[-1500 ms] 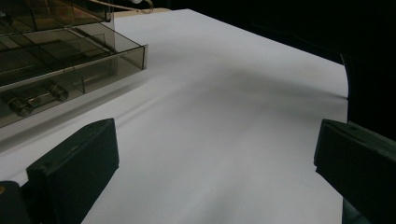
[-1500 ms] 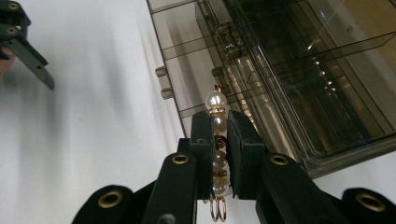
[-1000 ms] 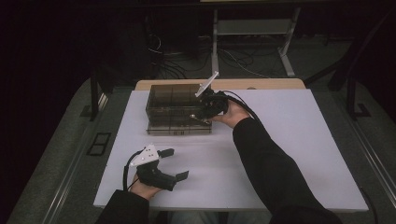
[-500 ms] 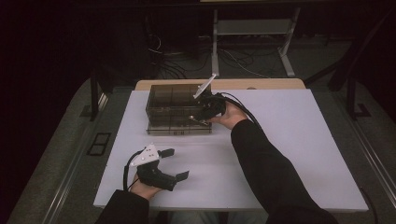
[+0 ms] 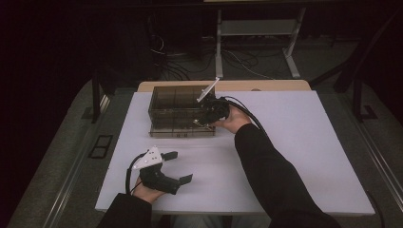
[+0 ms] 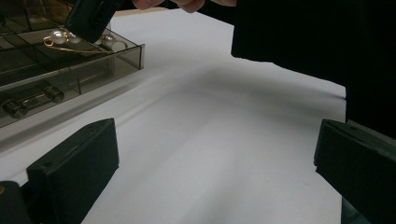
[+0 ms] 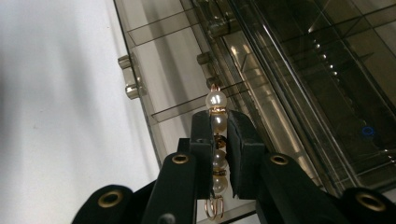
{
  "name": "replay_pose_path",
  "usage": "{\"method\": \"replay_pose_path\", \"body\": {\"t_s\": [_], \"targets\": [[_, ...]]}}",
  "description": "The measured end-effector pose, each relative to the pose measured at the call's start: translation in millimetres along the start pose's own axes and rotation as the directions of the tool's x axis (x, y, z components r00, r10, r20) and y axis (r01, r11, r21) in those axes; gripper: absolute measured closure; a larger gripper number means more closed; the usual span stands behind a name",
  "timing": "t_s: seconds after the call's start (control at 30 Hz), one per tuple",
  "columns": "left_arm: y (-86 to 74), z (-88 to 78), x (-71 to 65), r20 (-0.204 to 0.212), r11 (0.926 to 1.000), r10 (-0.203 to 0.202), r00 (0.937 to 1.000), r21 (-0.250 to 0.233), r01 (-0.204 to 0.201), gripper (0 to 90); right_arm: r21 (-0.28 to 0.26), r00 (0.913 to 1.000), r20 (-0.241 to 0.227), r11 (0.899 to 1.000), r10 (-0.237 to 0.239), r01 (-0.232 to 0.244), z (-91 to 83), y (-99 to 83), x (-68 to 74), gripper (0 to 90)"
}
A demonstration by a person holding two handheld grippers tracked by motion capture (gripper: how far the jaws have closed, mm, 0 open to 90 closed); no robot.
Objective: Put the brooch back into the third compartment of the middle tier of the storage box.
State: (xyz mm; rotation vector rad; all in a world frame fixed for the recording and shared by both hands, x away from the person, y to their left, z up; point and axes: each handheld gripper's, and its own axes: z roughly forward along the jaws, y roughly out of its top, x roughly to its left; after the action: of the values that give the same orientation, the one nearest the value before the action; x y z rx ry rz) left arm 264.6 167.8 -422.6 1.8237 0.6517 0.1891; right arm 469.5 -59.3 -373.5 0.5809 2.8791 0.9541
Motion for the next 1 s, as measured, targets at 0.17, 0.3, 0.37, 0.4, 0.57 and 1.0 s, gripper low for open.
{"method": "replay_pose_path", "body": {"t_s": [0.17,0.3,0.37,0.4,0.57,1.0], "targets": [[0.0,0.4,0.1,0.002,1.0000,0.002,1.0000,0.001,-0.002,0.0,0.014,1.0000,0.003,1.000,-0.001,0.001,3.1,-1.0,-0.3,80.5],[0.0,0.4,0.1,0.002,1.0000,0.003,1.0000,0.002,-0.003,0.0,0.021,1.0000,0.005,1.000,-0.005,0.005,5.9,-1.7,-0.7,80.3],[-0.1,0.5,0.2,0.002,1.0000,0.002,1.0000,0.003,-0.002,0.0,0.014,1.0000,0.005,1.000,0.000,0.000,6.4,-2.3,-0.5,79.5],[-0.1,0.6,0.3,0.003,1.0000,0.002,1.0000,0.004,-0.002,0.0,0.011,1.0000,0.007,1.000,0.006,-0.006,6.0,-2.5,-0.1,79.3],[-0.2,1.0,-0.1,0.003,1.0000,0.002,1.0000,0.005,-0.002,0.0,0.006,0.9999,0.001,1.000,0.011,-0.011,3.5,-2.1,1.9,71.7],[-0.4,1.4,-0.2,0.002,1.0000,0.003,1.0000,0.007,-0.003,0.0,-0.048,0.9990,-0.004,0.998,0.044,-0.044,-17.1,-12.4,3.5,50.6]]}}
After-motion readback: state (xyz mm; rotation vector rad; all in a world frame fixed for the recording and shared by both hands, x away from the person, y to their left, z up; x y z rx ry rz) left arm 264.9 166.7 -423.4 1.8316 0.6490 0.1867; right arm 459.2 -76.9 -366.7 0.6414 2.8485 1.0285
